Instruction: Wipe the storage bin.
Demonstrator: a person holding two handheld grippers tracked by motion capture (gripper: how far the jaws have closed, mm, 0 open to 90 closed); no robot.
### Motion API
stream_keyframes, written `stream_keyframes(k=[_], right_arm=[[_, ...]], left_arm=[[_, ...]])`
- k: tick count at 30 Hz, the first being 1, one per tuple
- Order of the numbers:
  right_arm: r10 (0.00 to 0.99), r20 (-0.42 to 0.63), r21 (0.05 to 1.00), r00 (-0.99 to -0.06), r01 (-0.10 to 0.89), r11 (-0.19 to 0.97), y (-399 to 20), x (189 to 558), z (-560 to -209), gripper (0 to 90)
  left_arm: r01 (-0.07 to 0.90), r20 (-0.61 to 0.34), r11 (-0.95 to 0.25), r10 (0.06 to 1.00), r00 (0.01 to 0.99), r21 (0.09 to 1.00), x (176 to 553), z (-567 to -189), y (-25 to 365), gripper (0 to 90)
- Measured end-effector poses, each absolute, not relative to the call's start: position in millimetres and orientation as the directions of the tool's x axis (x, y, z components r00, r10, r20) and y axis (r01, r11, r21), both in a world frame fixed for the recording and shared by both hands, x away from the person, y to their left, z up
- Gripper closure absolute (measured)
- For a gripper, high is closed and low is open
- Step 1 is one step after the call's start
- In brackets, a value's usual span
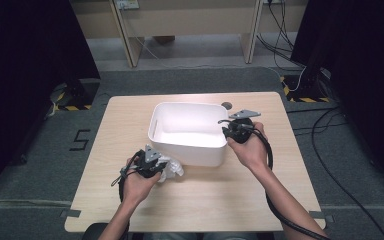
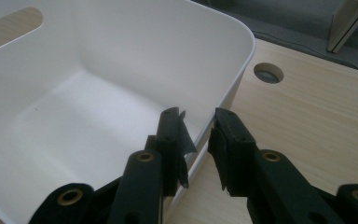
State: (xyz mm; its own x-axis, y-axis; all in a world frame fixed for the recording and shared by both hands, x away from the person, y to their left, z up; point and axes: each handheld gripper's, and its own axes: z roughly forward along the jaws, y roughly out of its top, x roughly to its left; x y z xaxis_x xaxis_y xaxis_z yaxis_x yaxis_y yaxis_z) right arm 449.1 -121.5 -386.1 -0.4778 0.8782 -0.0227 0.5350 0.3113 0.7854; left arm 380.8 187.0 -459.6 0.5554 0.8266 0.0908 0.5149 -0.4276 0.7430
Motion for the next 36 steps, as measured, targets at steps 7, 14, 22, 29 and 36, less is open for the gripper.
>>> stream_keyframes(k=[7, 14, 22, 29, 36], right_arm=[[0.877, -0.022, 0.787, -0.48, 0.533, 0.312, -120.9, 448.9, -386.2, 72.8], [0.876, -0.023, 0.787, -0.482, 0.532, 0.313, -120.6, 448.8, -386.1, 72.7], [0.876, -0.023, 0.788, -0.482, 0.53, 0.312, -120.2, 448.4, -386.2, 72.6], [0.874, -0.026, 0.787, -0.485, 0.529, 0.317, -120.1, 448.1, -385.9, 72.6], [0.872, -0.03, 0.788, -0.488, 0.525, 0.321, -119.9, 448.0, -385.8, 72.6]], left_arm=[[0.492, 0.114, -0.429, 0.829, 0.548, 0.757, 379.8, -455.0, 184.9, 76.4], [0.47, 0.127, -0.429, 0.827, 0.547, 0.771, 378.0, -445.0, 182.0, 76.4], [0.458, 0.123, -0.417, 0.829, 0.545, 0.785, 379.0, -435.5, 182.5, 76.6], [0.448, 0.127, -0.419, 0.827, 0.548, 0.79, 378.4, -428.0, 181.9, 76.5], [0.44, 0.132, -0.417, 0.828, 0.545, 0.795, 379.0, -418.9, 181.6, 76.5]])
